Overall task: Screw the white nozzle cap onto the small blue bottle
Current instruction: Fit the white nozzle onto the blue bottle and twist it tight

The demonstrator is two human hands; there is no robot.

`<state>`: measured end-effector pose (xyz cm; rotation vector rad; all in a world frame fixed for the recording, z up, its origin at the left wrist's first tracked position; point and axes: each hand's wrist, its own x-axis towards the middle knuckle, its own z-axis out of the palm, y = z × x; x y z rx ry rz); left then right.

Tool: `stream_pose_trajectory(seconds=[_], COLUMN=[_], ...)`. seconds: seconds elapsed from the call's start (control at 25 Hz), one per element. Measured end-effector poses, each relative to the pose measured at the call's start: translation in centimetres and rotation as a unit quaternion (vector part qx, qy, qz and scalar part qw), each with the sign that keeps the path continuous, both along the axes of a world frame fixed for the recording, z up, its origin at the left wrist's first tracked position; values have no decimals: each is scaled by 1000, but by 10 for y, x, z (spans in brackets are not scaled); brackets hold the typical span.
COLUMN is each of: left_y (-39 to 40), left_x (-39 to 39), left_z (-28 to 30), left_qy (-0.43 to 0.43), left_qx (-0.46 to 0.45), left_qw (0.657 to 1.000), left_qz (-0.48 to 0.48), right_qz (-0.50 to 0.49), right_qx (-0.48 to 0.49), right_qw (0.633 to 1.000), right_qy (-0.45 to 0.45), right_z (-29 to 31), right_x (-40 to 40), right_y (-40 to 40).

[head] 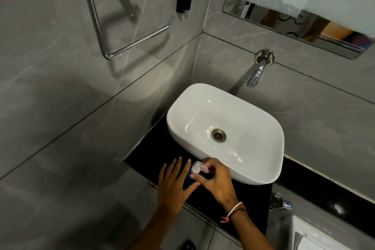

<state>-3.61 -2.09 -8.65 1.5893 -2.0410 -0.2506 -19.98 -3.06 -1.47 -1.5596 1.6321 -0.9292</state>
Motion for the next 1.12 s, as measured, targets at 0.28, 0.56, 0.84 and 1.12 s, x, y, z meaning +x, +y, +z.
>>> stream_pose_trajectory(seconds=[0.28,0.56,0.84,1.12], left_y=[2,2,2,1], left_x=[2,1,-1,-2], left_z=[5,10,10,9], left_qy=[-1,-10,-20,-21], left_qx=[9,18,3,0], left_qw=[1000,1000,1000,1000], left_qz=[-8,-1,4,3], right_qz=[-4,15,9,45], right_qx=[-3,-17,-33,-53], right_qw=[999,999,999,997], right_qy=[-38,-24,-6,42], right_z=[-11,-11,-11,-12], right_x=[5,-1,5,9], right_y=[0,2,1,3])
